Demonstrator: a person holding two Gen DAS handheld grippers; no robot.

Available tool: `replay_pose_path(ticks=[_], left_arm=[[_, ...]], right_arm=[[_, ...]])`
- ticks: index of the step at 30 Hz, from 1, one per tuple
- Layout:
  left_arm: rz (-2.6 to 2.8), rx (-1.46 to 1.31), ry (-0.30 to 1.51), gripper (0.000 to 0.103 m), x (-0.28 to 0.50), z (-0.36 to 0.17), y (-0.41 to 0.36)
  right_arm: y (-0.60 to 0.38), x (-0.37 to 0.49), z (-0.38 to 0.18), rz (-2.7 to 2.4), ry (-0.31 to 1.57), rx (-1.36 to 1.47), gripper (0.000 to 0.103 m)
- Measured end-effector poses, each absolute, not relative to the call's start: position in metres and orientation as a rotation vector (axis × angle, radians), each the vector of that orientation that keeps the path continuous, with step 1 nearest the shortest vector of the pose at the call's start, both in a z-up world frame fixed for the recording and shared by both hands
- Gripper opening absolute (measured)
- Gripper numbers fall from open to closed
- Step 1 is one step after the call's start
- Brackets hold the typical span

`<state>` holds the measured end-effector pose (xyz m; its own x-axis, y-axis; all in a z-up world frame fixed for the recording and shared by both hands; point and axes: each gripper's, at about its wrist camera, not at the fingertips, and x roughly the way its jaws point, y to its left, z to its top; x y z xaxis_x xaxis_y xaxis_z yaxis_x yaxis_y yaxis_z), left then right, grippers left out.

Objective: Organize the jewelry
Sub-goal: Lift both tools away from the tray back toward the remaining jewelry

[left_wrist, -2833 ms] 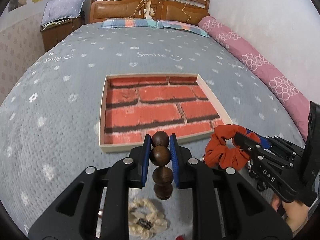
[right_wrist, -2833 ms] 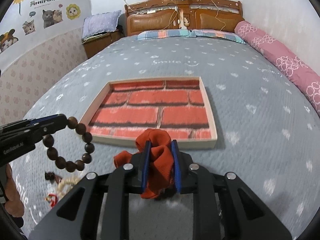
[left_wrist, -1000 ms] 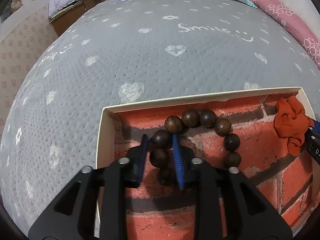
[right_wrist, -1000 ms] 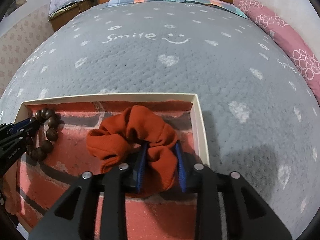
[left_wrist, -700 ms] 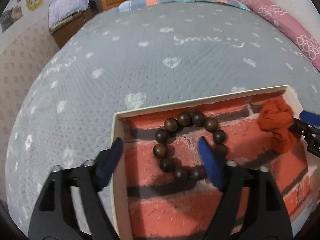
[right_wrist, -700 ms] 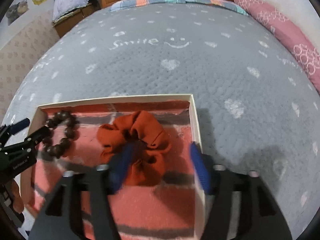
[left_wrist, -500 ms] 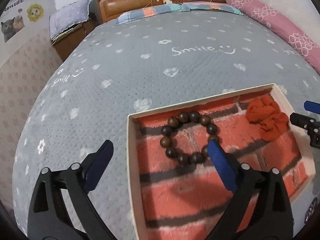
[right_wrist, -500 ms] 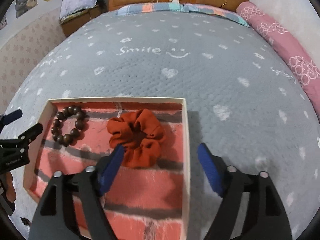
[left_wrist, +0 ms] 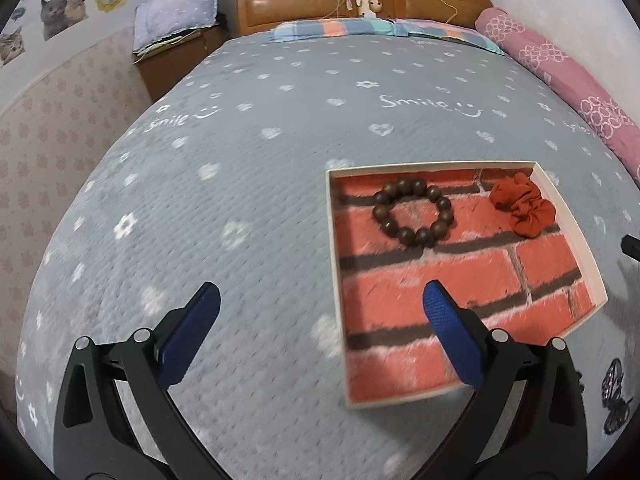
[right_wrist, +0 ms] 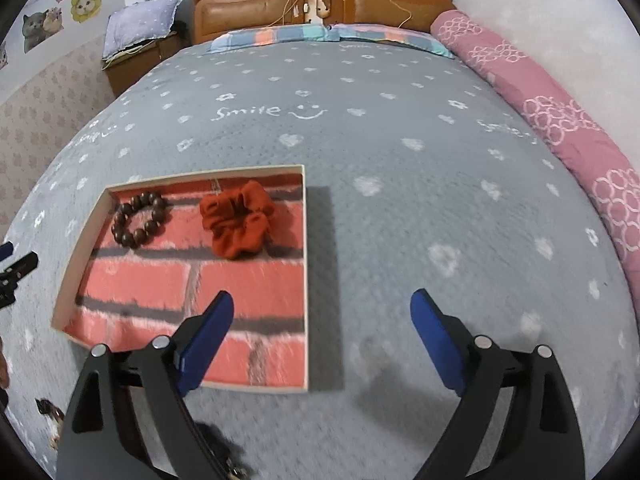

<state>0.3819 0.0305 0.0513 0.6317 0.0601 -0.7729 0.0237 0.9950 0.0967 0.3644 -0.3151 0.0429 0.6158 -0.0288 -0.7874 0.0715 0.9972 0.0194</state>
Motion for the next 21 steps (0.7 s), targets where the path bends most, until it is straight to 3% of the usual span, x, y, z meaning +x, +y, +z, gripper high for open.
replay_pose_path(ticks=[2,21], left_arm=[[0.038,0.097,0.874,0.098,0.369,0.053,0.037],[0.001,0.084,0.876,0.098,0.275,0.042,0.052]], right_arm=[[-0.316,0.35,0.044,-0.067,0.893,0.046,0.095],[-0.299,0.262,0.04,-0.126,0.854,-0.033,0.095]])
